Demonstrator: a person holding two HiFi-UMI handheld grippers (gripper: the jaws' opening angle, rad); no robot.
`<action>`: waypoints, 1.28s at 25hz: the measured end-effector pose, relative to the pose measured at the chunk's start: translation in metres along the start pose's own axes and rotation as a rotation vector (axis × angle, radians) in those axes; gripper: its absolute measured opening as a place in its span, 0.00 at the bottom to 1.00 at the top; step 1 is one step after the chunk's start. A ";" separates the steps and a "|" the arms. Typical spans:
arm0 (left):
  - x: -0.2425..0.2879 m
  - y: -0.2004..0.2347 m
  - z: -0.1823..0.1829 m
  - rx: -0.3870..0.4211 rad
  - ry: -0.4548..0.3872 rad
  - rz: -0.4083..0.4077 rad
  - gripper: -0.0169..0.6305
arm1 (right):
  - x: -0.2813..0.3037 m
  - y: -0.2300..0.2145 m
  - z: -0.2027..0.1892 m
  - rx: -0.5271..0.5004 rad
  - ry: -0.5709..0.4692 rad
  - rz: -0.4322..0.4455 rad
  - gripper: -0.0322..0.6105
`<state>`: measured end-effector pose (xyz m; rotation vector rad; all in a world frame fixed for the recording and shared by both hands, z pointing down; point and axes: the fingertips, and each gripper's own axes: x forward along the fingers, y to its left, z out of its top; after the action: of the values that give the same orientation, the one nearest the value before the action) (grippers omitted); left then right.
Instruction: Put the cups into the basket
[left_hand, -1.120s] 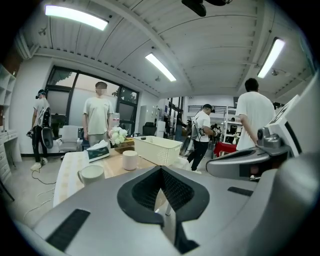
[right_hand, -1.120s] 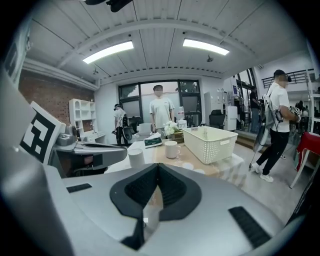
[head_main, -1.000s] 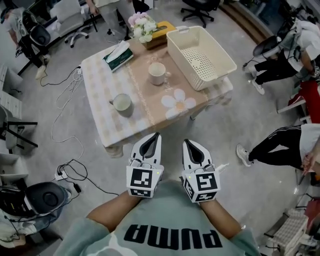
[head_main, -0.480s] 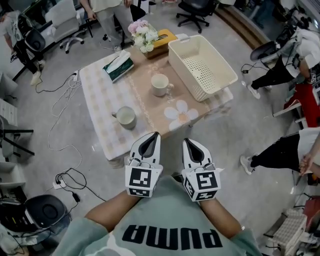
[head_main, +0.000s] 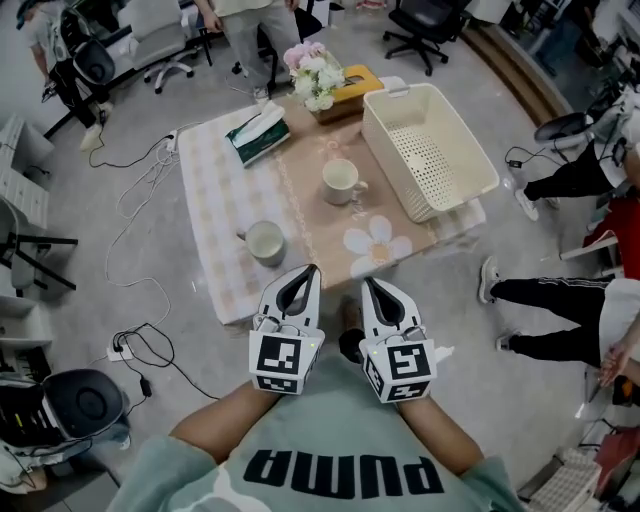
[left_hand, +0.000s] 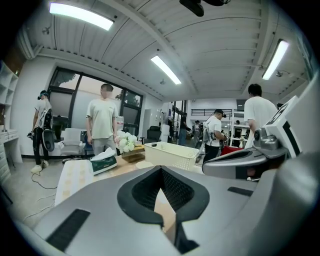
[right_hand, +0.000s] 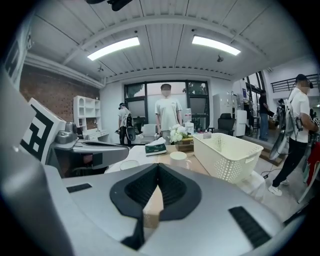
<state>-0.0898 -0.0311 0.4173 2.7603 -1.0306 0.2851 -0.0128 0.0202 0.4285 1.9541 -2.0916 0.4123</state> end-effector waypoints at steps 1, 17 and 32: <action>0.005 0.002 0.001 -0.003 -0.001 0.010 0.02 | 0.005 -0.003 0.002 -0.005 -0.001 0.010 0.07; 0.090 0.017 0.020 -0.061 0.042 0.225 0.02 | 0.082 -0.078 0.025 -0.037 0.042 0.169 0.07; 0.135 0.041 0.017 -0.085 0.079 0.413 0.02 | 0.146 -0.099 0.036 -0.073 0.043 0.324 0.15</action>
<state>-0.0153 -0.1500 0.4376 2.4190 -1.5465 0.3911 0.0761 -0.1345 0.4520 1.5542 -2.3641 0.4270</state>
